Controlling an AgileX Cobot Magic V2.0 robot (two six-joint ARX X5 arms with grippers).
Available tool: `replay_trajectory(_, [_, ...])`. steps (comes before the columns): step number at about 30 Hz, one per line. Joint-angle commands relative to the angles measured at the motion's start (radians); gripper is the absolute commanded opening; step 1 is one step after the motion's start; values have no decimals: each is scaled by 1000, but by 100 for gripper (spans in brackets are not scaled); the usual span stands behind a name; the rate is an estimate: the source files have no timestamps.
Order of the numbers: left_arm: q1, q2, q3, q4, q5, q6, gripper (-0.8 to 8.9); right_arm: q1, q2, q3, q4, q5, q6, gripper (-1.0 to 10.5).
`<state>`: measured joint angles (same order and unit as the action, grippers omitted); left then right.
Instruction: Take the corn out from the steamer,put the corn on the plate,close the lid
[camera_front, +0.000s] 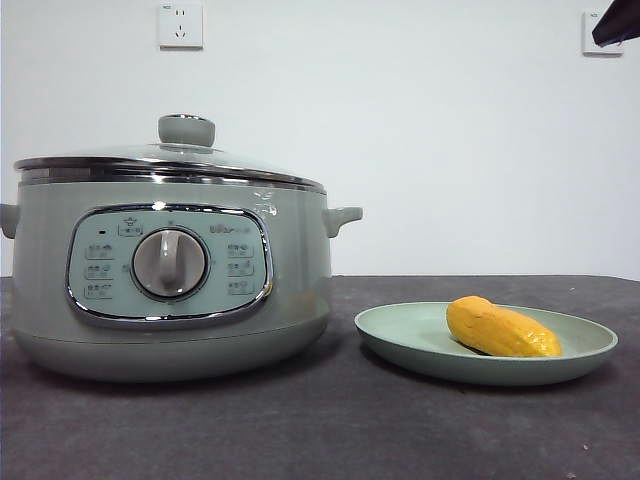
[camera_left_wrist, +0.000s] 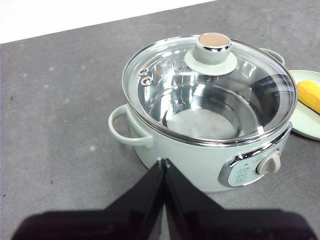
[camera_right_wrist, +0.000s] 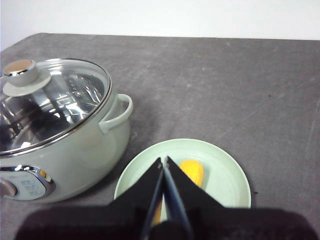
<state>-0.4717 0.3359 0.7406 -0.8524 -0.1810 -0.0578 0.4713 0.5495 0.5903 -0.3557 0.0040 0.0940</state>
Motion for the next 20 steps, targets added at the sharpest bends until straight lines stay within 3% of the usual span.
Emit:
replay_trajectory(1, [-5, -12, -2, 6, -2, 16, -3, 0, 0, -8, 3, 3, 10, 2])
replay_trajectory(4, [35, -66, -2, 39, -26, 84, -3, 0, 0, -8, -1, 3, 10, 2])
replay_trajectory(7, [130, -118, -18, 164, -14, 111, -3, 0, 0, -8, -9, 3, 10, 2])
replay_trajectory(14, [382, -204, -214, 415, 145, 114, -3, 0, 0, -8, -40, 3, 10, 2])
replay_trajectory(17, [447, -230, -340, 486, 230, 114, -3, 0, 0, -8, -50, 3, 10, 2])
replay_trajectory(20, [483, -245, -480, 573, 241, 113, -3, 0, 0, -8, -50, 3, 10, 2])
